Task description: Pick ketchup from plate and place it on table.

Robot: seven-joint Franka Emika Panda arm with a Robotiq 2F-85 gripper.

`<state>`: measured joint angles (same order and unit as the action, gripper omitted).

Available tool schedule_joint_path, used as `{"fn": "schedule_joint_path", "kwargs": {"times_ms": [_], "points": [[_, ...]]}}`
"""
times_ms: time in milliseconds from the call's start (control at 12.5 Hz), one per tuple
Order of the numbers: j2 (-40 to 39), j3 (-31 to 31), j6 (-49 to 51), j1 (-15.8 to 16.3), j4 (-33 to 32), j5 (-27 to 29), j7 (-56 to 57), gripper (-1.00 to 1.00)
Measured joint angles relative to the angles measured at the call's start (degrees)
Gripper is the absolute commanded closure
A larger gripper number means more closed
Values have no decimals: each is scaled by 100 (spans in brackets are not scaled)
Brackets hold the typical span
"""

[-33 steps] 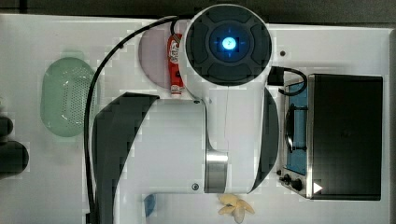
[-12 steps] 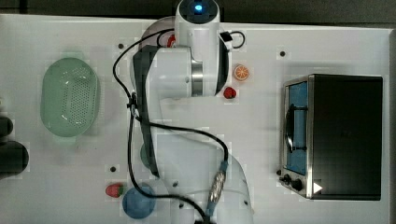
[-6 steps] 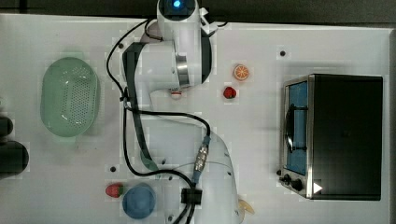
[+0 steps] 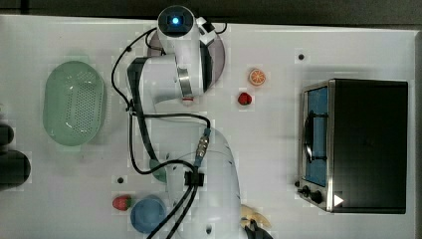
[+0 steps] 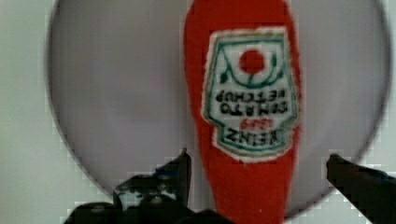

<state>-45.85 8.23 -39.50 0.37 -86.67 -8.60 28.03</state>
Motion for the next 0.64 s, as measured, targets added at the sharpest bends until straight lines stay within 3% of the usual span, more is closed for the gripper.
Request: {"fn": "schedule_joint_path", "kwargs": {"times_ms": [320,400,640], "points": [[-425,-12,-484,6,-11,-31,50,-100],[-476,-20,-484,6,-22,-41,50,-92],[-546,-14,-683,16,22,-62,67,-21]]}}
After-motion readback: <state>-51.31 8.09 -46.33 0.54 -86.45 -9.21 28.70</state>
